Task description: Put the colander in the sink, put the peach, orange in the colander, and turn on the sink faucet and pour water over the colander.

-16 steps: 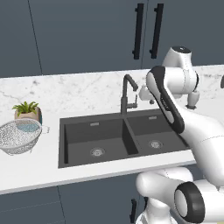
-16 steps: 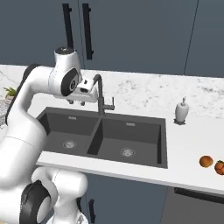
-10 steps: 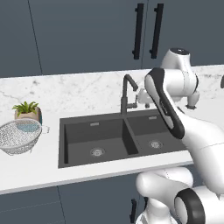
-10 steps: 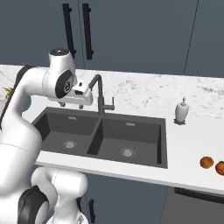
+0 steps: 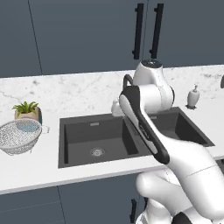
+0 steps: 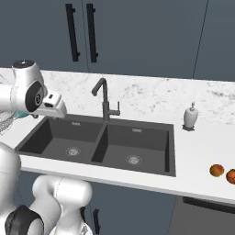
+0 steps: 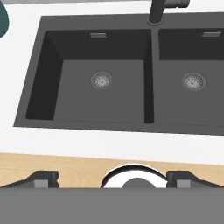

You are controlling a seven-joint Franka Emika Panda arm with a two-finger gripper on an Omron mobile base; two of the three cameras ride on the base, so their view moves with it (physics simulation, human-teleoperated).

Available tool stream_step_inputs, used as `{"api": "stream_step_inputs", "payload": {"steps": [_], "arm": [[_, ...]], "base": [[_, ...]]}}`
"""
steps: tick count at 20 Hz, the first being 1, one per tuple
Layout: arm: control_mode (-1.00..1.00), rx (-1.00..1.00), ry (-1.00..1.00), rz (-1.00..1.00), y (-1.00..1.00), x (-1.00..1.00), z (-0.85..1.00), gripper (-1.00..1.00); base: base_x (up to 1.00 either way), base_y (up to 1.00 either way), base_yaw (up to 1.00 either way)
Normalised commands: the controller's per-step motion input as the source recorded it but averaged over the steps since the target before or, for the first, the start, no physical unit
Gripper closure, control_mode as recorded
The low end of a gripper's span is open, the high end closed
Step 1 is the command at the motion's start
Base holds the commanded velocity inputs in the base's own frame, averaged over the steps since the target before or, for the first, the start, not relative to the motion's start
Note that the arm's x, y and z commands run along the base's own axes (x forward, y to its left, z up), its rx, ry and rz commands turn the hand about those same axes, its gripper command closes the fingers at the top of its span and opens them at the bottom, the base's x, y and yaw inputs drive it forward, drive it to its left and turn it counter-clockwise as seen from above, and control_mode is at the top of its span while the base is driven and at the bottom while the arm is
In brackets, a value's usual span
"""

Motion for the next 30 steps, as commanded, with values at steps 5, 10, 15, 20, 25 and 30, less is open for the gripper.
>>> {"api": "stream_step_inputs", "payload": {"steps": [5, 10, 15, 20, 25, 30], "arm": [[-1.0, 0.0, 0.0, 0.0, 1.0, 0.0, -0.03, -1.0], [-1.0, 0.0, 0.03, 0.0, 0.99, 0.0, -0.06, -1.0], [-1.0, 0.0, 0.05, 0.0, 0.95, 0.0, -0.16, -1.0], [-1.0, 0.0, 0.03, 0.0, 0.89, 0.11, -0.25, -1.0], [-1.0, 0.01, 0.0, 0.0, 0.35, 0.41, -0.11, -1.0], [-1.0, 0.02, 0.05, 0.0, 0.25, 0.44, -0.06, -1.0]], "base": [[0.0, 0.0, 0.0], [0.0, 0.0, 0.0], [0.0, 0.0, 0.0], [0.0, 0.0, 0.0], [0.0, 0.0, 0.0], [0.0, 0.0, 0.0]]}}
